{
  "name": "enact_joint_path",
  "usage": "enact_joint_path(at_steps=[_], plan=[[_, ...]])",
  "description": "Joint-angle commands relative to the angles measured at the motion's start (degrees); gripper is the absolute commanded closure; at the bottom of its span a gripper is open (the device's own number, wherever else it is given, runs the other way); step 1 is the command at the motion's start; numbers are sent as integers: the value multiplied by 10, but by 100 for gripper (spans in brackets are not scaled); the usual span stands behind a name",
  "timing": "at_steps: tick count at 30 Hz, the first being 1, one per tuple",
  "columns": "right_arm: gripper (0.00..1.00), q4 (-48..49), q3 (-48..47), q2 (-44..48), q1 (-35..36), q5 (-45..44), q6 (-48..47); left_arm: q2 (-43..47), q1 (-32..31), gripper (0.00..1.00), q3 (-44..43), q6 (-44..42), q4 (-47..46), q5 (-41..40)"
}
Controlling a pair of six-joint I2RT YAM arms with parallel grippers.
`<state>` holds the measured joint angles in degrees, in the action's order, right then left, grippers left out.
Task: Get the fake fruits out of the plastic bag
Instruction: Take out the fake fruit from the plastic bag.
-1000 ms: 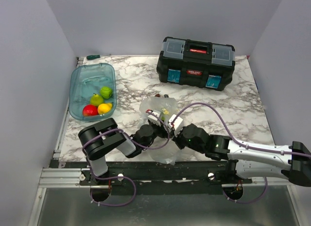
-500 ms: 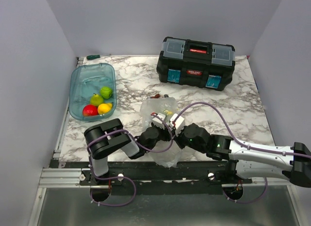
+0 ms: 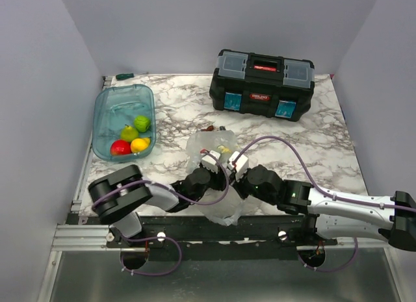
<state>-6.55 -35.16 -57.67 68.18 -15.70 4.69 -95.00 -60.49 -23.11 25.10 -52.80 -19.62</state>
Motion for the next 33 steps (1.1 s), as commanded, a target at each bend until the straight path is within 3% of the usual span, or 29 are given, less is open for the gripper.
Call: enact_joint_path(at_steps=[1,5,7,11,20,28,33], plan=[[99,-9,3,20,1,-31,29,147,2,74,-3,26,171,84],[99,21,34,35,0,-47,43,253,14,77,-23,48,308,179],[99,25,36,36,1,-64,57,292,21,83,-31,60,363,212],[99,38,43,47,1,-108,72,363,45,85,-27,75,443,271],[99,59,56,102,1,-198,117,503,136,88,10,63,492,465],[99,49,62,117,1,-193,96,571,144,92,-28,62,578,523],[99,43,57,106,1,-197,103,578,145,92,-55,68,583,611]])
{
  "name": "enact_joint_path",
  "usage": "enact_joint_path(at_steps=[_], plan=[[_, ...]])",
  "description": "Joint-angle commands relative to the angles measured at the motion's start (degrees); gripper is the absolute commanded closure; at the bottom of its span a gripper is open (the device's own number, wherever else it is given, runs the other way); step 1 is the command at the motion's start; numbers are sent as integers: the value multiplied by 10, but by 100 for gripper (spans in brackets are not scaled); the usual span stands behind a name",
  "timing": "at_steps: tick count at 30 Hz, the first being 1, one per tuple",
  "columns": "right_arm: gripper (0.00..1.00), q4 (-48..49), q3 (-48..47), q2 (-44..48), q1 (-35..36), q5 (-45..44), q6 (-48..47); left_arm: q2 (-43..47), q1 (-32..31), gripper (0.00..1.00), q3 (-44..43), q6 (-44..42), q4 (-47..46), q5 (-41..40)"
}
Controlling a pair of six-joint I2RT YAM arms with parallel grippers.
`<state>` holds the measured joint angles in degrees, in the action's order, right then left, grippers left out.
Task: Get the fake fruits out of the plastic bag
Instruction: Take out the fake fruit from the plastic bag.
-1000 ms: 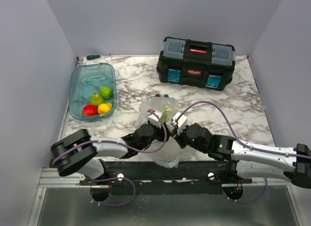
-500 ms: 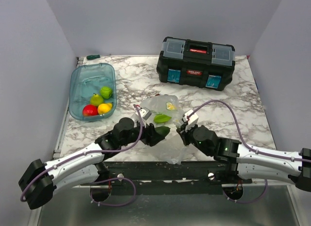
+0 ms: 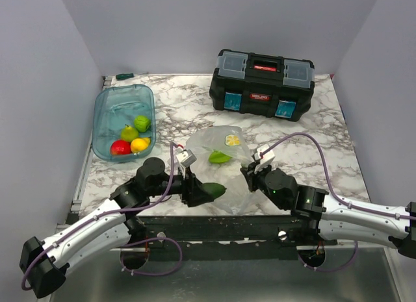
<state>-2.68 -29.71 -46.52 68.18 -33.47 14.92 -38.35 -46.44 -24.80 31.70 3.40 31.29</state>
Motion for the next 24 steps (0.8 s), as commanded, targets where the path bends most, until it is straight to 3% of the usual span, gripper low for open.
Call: enact_joint_path(at_steps=[1,9,17,24], plan=[[99,6,2,-6,1,-20,0,16,4,92,-42,-5,21,118],[99,-37,-13,3,0,-191,81,57,5,98,-65,-69,85,120],[99,-53,13,53,0,-169,75,100,7,100,-160,-71,182,-39],[99,-56,23,84,1,-179,77,104,7,100,-243,-42,307,-286]])
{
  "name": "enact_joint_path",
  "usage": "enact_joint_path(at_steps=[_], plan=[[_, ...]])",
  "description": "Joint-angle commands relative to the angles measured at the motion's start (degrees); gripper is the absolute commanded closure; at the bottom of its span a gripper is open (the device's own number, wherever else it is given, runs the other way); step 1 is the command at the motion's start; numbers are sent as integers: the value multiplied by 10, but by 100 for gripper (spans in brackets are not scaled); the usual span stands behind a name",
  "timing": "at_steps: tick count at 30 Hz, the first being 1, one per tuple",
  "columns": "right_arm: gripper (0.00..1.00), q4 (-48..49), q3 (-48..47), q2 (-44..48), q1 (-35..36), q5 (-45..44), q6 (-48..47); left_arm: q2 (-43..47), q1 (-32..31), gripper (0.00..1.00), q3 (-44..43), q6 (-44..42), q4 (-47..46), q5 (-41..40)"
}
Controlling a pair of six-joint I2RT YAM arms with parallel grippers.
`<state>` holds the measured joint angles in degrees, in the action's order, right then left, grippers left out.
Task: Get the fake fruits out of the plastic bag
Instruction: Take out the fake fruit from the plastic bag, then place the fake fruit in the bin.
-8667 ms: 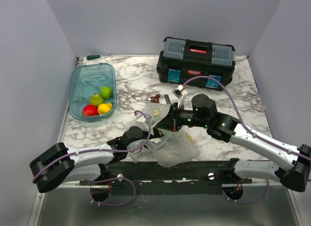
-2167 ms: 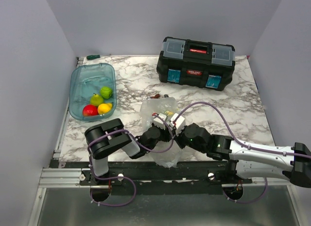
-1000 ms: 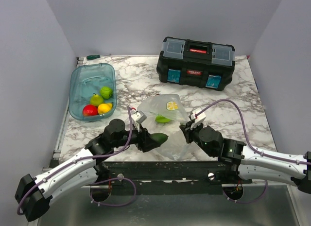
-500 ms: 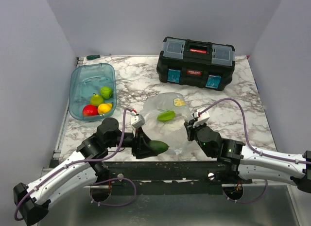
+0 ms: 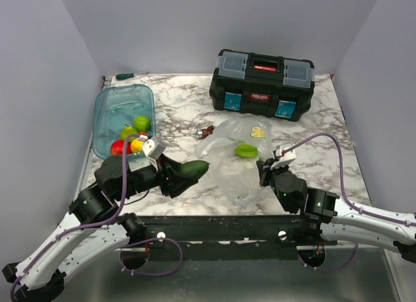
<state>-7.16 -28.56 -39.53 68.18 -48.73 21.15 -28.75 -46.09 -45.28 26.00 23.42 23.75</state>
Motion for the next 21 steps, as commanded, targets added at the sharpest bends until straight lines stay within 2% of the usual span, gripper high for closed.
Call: enact_joint_path(at_steps=[1,4,9,14,21], plan=[[99,-11,13,17,1,-27,15,13,4,100,-41,27,118,-250],[99,-11,14,19,1,-24,16,26,5,100,-31,51,145,-352],[99,-8,13,19,0,8,6,10,13,100,-11,79,203,-443],[99,-3,17,30,1,25,-1,-8,61,100,-16,67,220,-459],[99,10,26,54,1,64,-18,-81,213,100,-60,-22,177,-420]])
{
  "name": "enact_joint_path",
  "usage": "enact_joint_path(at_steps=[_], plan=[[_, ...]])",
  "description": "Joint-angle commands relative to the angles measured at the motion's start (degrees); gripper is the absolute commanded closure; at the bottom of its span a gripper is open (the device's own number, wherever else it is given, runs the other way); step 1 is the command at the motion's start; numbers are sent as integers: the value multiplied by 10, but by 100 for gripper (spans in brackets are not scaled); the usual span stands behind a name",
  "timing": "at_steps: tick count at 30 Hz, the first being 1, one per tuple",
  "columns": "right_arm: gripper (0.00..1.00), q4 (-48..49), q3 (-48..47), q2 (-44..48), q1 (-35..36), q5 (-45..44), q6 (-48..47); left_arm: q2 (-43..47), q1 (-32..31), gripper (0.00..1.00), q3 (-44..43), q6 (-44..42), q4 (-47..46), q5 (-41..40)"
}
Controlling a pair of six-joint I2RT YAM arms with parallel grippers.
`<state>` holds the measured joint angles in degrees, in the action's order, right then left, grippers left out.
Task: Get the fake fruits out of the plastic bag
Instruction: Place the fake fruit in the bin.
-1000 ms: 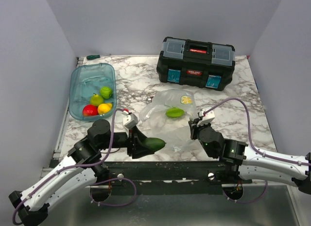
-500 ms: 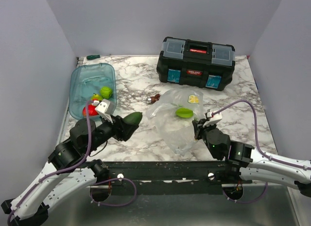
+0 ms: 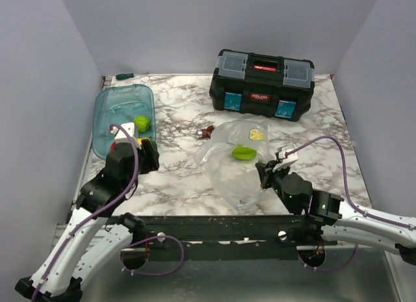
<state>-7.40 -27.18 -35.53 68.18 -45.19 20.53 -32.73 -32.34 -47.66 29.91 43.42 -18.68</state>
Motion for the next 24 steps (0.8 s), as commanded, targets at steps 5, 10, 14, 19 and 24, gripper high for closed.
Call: enact_joint_path(at_steps=[5,10,14,19,24], plan=[[99,21,18,26,1,62,-21,-107,185,100,-44,-103,-102,22],[99,21,16,28,1,77,-26,-196,283,100,-43,-131,-193,40],[99,23,22,48,0,96,-29,-290,353,100,-64,-159,-233,61],[99,27,32,87,1,100,-32,-392,410,100,-113,-210,-216,83],[99,28,37,106,1,105,-32,-474,420,100,-156,-230,-186,108]])
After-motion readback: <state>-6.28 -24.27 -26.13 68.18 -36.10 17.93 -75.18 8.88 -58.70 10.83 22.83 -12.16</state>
